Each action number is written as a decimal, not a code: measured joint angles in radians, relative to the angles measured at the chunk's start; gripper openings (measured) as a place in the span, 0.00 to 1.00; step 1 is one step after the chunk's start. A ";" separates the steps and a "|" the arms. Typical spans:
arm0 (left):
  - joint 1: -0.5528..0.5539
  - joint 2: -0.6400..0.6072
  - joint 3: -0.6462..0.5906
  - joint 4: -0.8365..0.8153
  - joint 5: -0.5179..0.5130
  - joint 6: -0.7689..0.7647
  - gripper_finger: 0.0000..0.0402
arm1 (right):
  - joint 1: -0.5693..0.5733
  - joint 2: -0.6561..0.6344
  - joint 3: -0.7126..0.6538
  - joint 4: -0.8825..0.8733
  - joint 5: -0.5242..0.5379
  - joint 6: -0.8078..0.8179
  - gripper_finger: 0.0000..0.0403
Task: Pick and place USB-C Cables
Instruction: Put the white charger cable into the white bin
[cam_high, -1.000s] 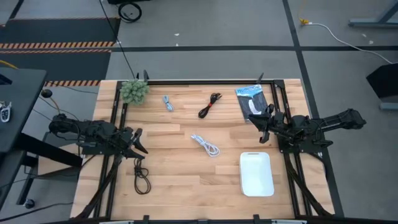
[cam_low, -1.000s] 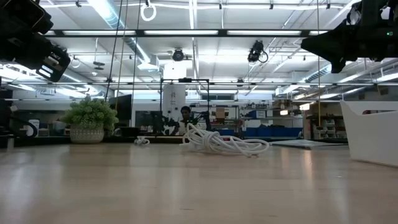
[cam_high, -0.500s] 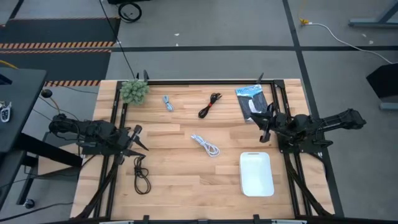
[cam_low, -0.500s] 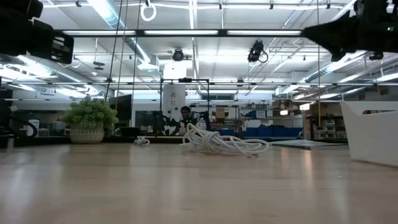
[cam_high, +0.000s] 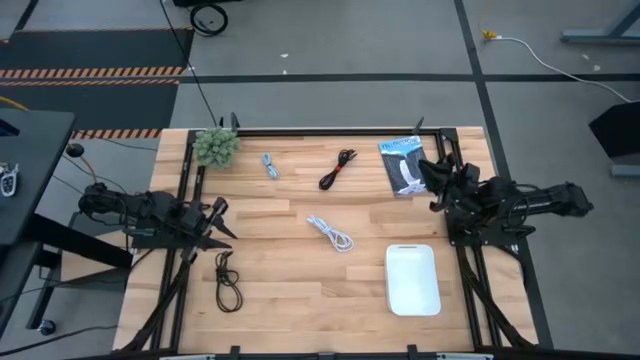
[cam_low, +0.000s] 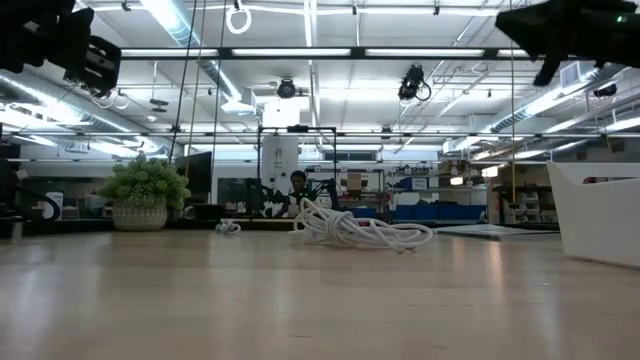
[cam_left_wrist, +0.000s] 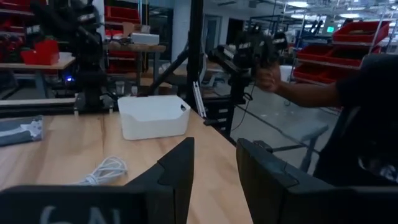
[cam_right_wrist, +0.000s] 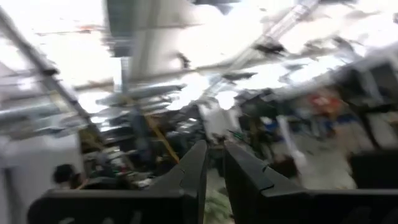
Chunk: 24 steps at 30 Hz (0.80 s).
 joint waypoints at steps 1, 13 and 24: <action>0.000 0.000 0.000 0.001 -0.001 0.007 0.32 | -0.007 0.004 0.013 -0.005 -0.035 -0.021 0.14; 0.000 0.000 0.000 0.005 -0.083 0.014 0.32 | -0.093 0.262 0.212 -0.439 -0.087 0.025 0.13; 0.001 0.000 0.000 0.006 -0.084 0.013 0.32 | -0.126 0.590 0.312 -0.404 -0.256 0.025 0.13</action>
